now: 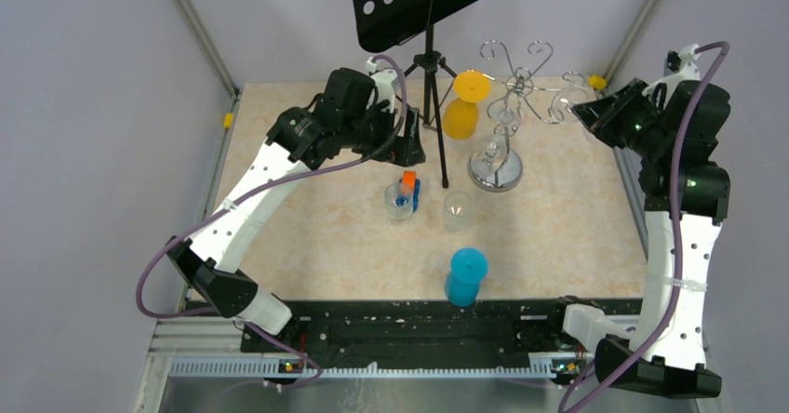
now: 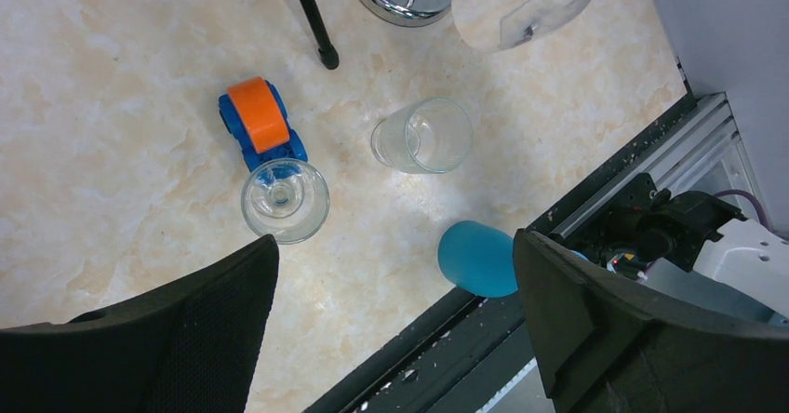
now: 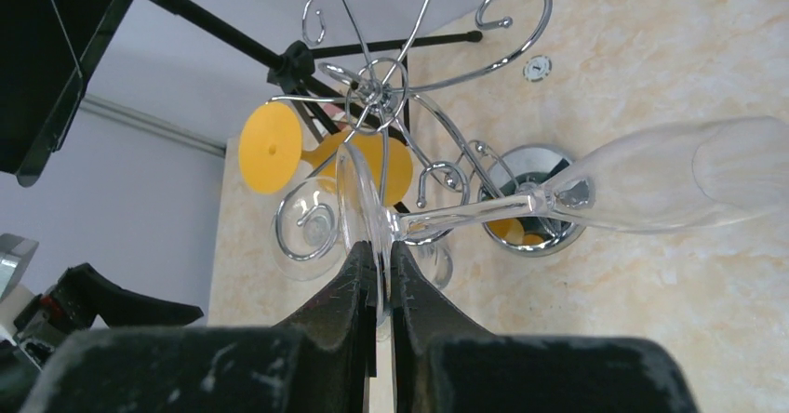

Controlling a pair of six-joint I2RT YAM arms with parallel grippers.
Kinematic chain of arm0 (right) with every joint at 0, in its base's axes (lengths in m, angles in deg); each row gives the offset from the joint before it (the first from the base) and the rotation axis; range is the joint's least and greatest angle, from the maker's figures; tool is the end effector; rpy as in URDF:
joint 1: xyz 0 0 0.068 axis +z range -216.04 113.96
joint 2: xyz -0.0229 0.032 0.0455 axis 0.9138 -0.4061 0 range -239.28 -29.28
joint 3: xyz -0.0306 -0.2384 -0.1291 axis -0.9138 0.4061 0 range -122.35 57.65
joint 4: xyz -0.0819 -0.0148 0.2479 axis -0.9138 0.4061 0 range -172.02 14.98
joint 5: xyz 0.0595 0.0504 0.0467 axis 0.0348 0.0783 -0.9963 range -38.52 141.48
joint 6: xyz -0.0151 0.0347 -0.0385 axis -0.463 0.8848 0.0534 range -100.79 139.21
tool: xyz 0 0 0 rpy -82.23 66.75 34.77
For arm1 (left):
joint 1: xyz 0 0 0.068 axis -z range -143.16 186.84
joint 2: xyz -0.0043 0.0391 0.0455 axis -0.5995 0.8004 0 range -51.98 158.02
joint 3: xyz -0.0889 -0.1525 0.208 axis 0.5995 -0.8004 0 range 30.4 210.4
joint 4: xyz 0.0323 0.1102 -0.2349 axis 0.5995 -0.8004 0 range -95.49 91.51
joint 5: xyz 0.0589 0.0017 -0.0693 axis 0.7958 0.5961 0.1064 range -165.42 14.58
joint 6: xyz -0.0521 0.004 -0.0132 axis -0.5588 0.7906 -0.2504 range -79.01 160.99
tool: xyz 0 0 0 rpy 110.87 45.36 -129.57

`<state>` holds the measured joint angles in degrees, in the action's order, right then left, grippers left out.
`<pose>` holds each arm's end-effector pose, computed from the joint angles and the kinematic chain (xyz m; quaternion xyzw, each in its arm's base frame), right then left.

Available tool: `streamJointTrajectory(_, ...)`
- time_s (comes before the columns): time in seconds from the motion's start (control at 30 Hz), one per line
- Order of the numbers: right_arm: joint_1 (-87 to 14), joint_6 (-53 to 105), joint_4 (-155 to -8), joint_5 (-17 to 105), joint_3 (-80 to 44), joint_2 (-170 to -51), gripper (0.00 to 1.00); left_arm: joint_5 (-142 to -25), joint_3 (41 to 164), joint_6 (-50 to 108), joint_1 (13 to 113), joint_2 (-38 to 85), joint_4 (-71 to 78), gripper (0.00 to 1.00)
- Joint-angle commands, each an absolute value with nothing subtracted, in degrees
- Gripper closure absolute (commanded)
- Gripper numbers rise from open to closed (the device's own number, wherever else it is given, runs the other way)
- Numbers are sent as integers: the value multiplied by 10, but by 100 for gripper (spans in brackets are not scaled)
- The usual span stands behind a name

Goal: Place the wine glass upside down on the wine glass rack
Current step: Turn the wine glass upside down at the wine rack.

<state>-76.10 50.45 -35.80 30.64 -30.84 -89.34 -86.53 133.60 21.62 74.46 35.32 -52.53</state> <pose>0.1767 -0.0185 0.4789 0.1805 0.7811 0.2502 0.5429 0.2433 -0.1962 0.4347 0.1838 0.8771 -0.2842 0.3409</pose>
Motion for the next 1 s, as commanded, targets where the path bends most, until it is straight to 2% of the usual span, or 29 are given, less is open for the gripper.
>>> streamJointTrajectory(0.0,-769,519,-430,335,-311,-891,100,-880,1355,203,746,351,-500,2)
streamJointTrajectory(0.97,-769,620,-606,267,-203,-923,100,-939,1308,100,746,361,-429,2)
